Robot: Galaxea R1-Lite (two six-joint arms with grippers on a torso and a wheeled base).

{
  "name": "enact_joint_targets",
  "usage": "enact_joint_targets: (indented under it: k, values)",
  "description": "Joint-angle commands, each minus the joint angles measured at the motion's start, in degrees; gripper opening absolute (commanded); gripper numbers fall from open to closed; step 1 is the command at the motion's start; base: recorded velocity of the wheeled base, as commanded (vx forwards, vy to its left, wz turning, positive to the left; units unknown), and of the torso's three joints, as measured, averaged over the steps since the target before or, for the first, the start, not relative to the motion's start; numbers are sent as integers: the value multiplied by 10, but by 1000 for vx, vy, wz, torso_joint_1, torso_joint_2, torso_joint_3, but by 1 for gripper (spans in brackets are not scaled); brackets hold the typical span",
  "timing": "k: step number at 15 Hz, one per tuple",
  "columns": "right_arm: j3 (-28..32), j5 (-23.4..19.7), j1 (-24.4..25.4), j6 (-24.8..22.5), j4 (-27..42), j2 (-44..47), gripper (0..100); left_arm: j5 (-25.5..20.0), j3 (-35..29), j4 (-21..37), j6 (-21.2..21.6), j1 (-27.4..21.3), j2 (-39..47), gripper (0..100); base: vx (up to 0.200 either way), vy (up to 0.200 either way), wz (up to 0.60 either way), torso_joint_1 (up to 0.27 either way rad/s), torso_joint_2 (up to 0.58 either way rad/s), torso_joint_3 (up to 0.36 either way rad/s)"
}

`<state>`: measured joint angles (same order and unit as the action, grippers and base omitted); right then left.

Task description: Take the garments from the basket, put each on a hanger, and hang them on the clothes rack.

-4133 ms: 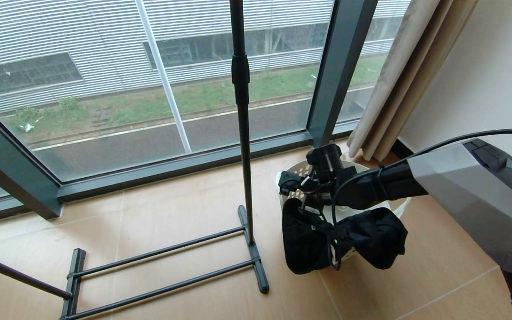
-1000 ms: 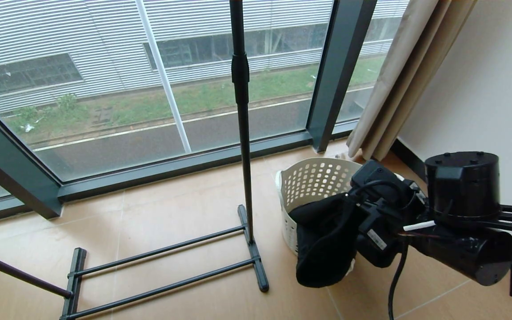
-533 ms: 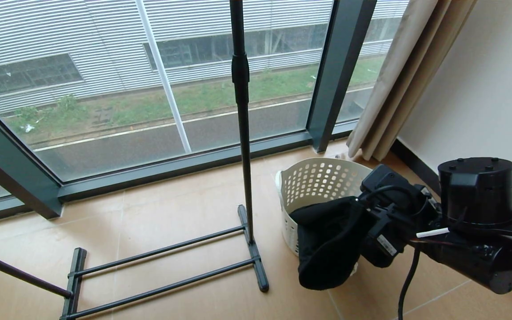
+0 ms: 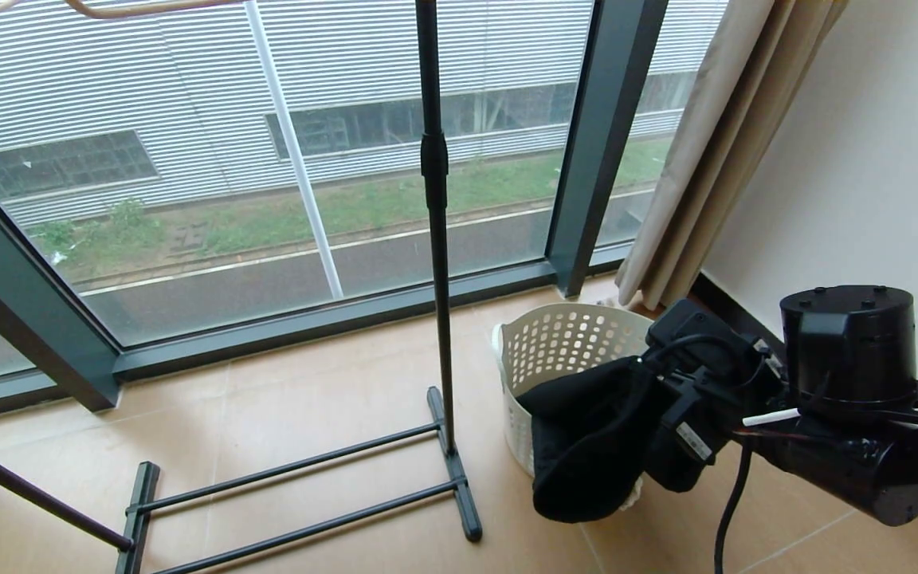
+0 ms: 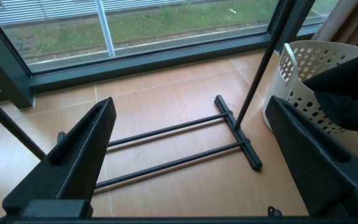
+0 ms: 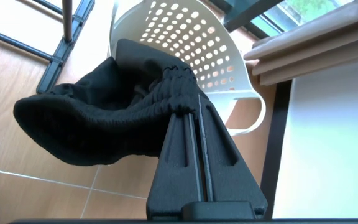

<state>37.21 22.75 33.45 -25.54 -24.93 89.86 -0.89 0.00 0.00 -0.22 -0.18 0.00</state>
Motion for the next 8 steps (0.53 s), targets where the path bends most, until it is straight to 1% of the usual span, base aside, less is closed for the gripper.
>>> enact_joint_targets:
  k: [1, 5, 8]
  values:
    - [-1, -1, 0, 1, 0, 2, 0, 0, 0, 0, 0, 0, 0, 100, 0, 0, 0, 0, 0, 0]
    - [-5, -2, -1, 3, 1, 1, 0, 0, 0, 0, 0, 0, 0, 100, 0, 0, 0, 0, 0, 0]
    - [-6, -2, -1, 4, 1, 1, 0, 0, 0, -1, 0, 0, 0, 100, 0, 0, 0, 5, 2, 106]
